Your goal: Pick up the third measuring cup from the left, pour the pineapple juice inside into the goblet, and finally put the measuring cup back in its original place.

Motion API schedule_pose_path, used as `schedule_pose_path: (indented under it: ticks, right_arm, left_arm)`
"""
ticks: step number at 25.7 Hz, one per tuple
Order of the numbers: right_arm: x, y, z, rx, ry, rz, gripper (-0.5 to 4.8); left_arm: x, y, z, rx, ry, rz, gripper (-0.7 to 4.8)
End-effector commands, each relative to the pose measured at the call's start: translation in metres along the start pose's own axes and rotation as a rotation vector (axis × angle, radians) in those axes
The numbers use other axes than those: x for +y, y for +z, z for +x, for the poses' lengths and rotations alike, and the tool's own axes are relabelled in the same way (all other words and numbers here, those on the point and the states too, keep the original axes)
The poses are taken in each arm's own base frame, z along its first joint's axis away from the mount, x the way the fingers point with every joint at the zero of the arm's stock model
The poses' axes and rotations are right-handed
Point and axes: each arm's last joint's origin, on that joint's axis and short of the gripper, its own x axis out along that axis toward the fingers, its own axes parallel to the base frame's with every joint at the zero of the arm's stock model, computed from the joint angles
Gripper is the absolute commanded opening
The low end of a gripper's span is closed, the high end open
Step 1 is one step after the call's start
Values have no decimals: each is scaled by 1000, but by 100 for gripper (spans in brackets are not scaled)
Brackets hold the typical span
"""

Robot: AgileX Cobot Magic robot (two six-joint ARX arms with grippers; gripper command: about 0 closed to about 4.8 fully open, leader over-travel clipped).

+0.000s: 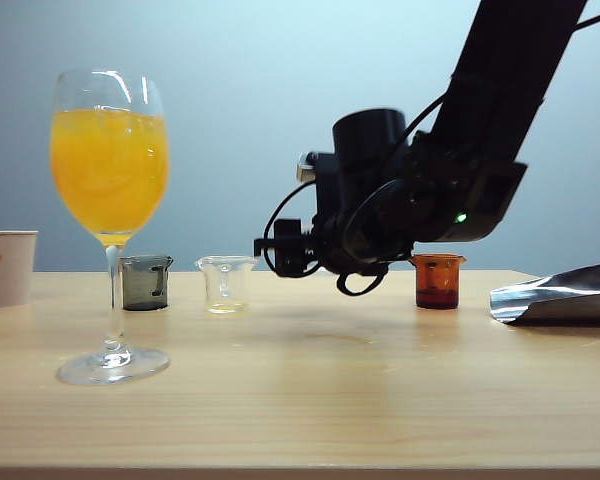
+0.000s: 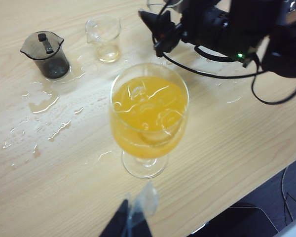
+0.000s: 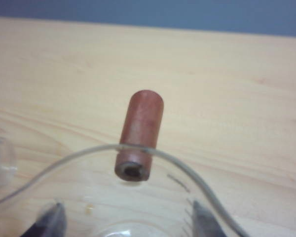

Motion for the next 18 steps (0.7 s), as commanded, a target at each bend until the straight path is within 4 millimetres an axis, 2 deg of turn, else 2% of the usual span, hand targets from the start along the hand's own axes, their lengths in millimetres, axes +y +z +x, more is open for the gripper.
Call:
schedule_pose_path:
  ticks: [1,8,14,18]
  right_arm:
    - [-3,3,10,4,-13,5,107]
    - [-12,-3,26,36,-45,5,107]
    - [-13,-14,26,137,-57,-22,107]
    - [-16,-18,26,170,-70,22,107]
  left_arm:
    - [0,1,-2,-16,0,-2,-4]
    - [0,1,-2,-16,0,-2,-4]
    - [0,1,-2,-16,0,-2,-5]
    - [0,1,-2,-16,0,-2,-4]
